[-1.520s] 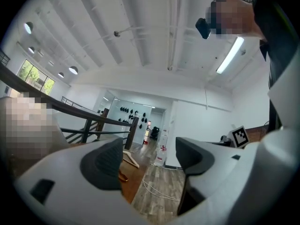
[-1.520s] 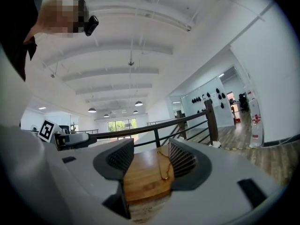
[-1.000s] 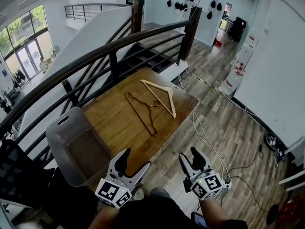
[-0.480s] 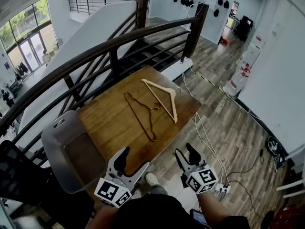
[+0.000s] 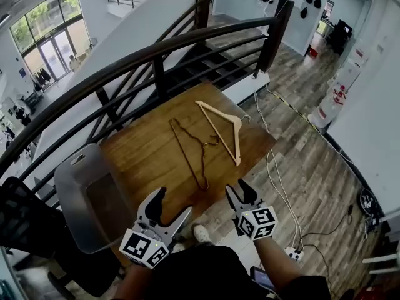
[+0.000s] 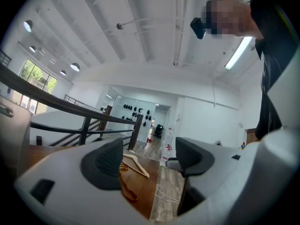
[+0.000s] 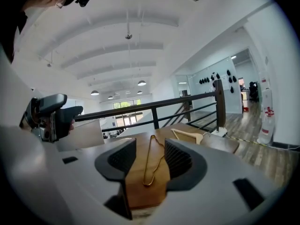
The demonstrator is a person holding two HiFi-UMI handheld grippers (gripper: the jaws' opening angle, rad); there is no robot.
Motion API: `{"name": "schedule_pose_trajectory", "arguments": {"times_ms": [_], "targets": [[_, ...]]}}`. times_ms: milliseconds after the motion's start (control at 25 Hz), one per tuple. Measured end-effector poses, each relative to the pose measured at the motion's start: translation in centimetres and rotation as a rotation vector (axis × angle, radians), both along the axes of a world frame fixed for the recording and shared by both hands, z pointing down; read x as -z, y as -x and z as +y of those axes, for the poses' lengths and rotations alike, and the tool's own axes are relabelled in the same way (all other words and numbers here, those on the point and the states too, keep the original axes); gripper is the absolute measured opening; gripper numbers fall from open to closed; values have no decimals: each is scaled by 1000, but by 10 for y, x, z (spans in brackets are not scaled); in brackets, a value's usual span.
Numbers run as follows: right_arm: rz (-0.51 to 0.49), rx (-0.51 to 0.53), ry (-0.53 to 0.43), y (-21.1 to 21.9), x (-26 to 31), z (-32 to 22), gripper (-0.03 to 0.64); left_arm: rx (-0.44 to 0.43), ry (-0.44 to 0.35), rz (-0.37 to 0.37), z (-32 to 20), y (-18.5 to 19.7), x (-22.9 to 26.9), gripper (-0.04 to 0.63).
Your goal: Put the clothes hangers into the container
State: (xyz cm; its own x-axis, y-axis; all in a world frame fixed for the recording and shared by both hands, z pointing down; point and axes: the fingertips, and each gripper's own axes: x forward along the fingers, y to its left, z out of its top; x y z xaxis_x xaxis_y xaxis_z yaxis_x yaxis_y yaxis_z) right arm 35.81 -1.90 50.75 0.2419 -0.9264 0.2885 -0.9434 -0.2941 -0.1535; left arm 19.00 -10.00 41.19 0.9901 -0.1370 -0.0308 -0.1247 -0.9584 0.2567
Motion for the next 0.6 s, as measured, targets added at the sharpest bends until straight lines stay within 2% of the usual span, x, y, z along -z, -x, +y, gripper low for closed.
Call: {"name": "schedule_pose_trajectory", "arguments": {"times_ms": [280,600], "targets": [[-122,54,120,-13,-64,-49,170,82,-17,-30,-13,0,-2,342],[-187,14,276,-30,-134,-98,138,188,-37,-49,-30,15,1,342]]}}
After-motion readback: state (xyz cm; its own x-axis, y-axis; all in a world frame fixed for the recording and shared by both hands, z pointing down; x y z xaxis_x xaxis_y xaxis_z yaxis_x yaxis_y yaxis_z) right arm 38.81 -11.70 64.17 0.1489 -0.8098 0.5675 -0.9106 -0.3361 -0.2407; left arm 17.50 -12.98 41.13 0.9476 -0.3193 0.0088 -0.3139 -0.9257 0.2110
